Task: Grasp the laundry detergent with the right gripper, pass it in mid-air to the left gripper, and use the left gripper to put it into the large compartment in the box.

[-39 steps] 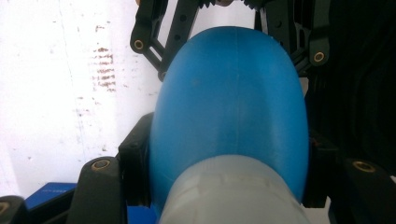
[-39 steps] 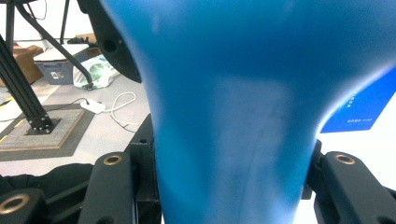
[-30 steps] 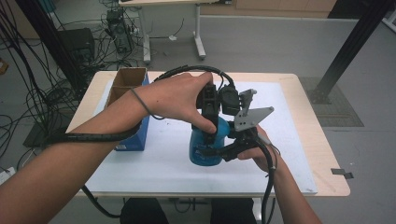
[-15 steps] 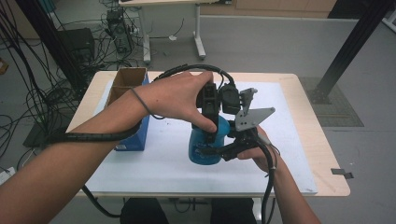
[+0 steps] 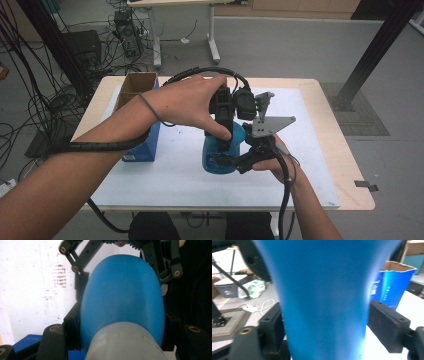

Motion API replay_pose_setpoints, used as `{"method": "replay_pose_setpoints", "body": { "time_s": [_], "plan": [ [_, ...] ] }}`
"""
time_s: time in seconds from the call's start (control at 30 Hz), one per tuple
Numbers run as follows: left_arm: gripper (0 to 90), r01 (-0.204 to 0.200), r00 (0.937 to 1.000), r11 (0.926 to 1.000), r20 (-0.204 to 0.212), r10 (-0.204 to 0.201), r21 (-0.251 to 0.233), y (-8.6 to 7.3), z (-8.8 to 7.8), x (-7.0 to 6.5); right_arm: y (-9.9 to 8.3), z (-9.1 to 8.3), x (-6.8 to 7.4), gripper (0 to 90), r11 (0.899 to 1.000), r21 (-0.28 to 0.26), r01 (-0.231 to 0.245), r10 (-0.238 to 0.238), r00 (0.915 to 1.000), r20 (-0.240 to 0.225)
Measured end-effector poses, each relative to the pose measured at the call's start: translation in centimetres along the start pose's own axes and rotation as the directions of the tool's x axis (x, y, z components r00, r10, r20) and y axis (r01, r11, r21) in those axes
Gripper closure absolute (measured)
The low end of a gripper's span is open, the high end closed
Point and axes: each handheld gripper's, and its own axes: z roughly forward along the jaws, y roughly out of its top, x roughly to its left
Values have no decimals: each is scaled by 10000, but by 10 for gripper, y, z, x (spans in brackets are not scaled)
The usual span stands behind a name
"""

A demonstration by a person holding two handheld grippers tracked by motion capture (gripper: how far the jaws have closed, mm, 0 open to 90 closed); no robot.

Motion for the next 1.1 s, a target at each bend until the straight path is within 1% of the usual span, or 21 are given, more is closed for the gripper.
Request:
{"method": "replay_pose_setpoints", "body": {
  "time_s": [0.03,0.13,0.23,0.33,0.6,0.67,0.9,1.1],
  "plan": [
    [378,4,10000,10000,-1,-4,55,1,0,0,-1,0,1,132,10000,-51,-21,21,10000,78],
    [378,29,10000,10000,-5,-29,-38,-1,0,0,-3,-1,2,57,9998,-151,-124,127,9997,199],
    [377,59,10000,10000,27,-59,-61,-1,-1,1,-5,-2,1,29,9996,-273,-62,66,9999,125],
    [377,78,10000,10000,46,-78,-48,-1,-1,2,-6,-3,2,28,9994,-334,18,-12,9998,191],
    [377,141,9999,9999,0,-141,55,1,-1,2,-6,-5,3,28,9994,-358,29,-17,9995,322],
    [377,156,9999,9999,-4,-156,4,-1,-2,2,-7,-5,3,28,9992,-407,16,-2,9994,342],
    [377,333,9994,9994,17,-333,-76,-7,-10,5,-7,-5,4,30,9991,-414,-19,34,9994,357],
    [377,497,9988,9987,-9,-497,-87,-13,-23,7,-8,-4,4,32,9990,-448,-33,48,9994,351]
  ]
}}
